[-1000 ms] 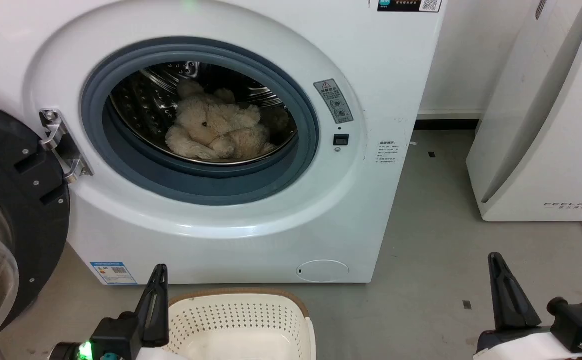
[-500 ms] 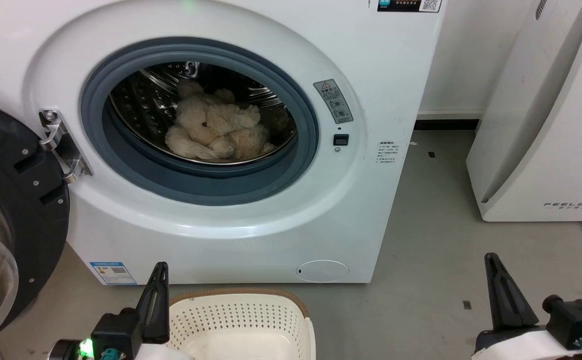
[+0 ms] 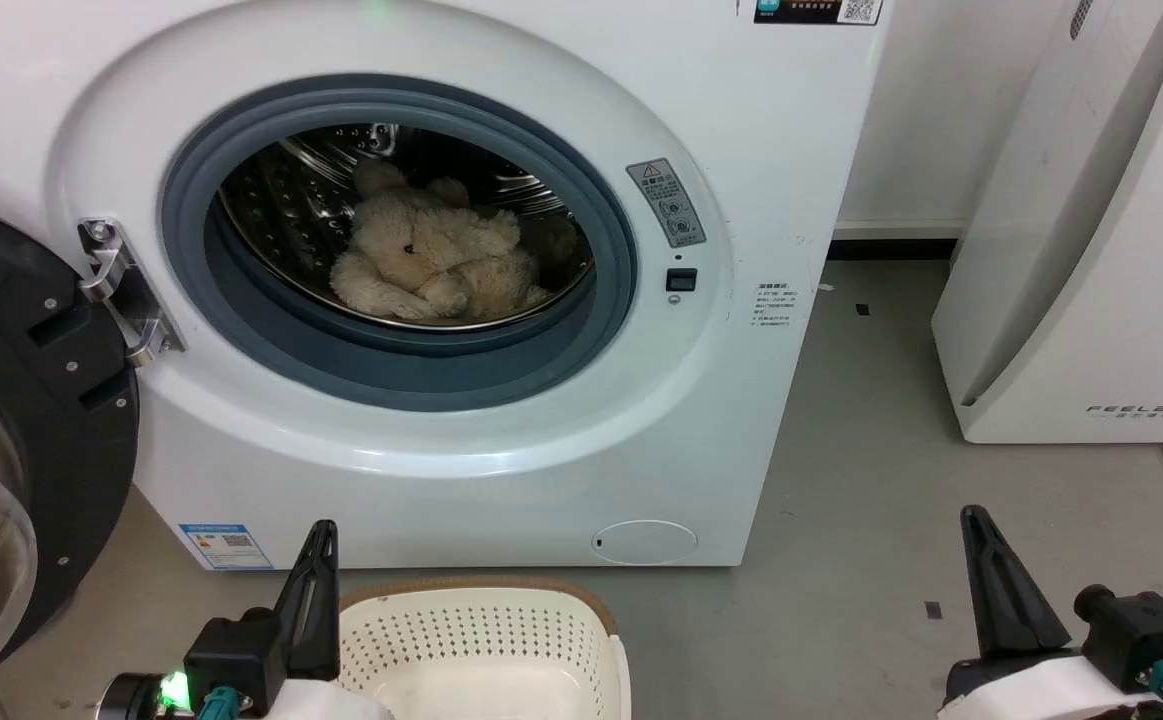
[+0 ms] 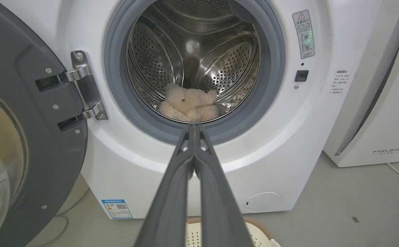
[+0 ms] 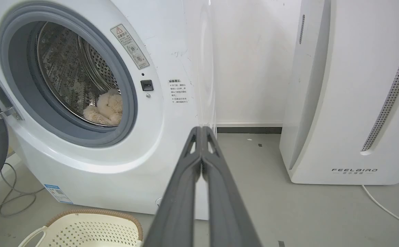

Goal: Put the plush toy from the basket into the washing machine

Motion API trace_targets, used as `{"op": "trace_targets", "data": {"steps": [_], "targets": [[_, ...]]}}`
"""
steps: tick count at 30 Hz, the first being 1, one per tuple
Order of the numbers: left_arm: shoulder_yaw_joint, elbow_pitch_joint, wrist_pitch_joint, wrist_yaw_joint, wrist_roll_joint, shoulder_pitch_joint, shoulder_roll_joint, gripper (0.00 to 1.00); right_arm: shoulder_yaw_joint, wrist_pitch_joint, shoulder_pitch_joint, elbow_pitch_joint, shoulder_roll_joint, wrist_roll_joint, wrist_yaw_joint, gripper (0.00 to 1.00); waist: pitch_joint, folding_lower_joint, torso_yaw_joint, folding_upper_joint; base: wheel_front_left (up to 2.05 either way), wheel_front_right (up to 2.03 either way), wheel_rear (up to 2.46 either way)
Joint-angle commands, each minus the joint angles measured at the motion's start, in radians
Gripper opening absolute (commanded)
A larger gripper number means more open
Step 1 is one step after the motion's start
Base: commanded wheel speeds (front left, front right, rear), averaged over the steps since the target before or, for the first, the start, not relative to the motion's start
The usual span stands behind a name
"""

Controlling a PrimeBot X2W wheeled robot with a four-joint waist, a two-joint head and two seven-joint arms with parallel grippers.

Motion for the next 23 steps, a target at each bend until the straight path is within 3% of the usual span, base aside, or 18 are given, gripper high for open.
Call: {"op": "trace_targets", "data": {"steps": [1, 23], "targets": [[0.012, -0.001, 0.006, -0.008, 0.013, -0.012, -0.011, 0.00, 0.001, 0.008, -0.008, -0.008, 0.000, -0.012, 0.000, 0.00, 0.000, 0.0000, 0.000, 0.0000, 0.00, 0.00, 0.00], [0.070, -0.002, 0.056, -0.059, 0.073, -0.023, -0.062, 0.00, 0.010, 0.057, -0.015, -0.029, 0.000, -0.045, 0.000, 0.00, 0.000, 0.0000, 0.000, 0.0000, 0.00, 0.00, 0.00]]}}
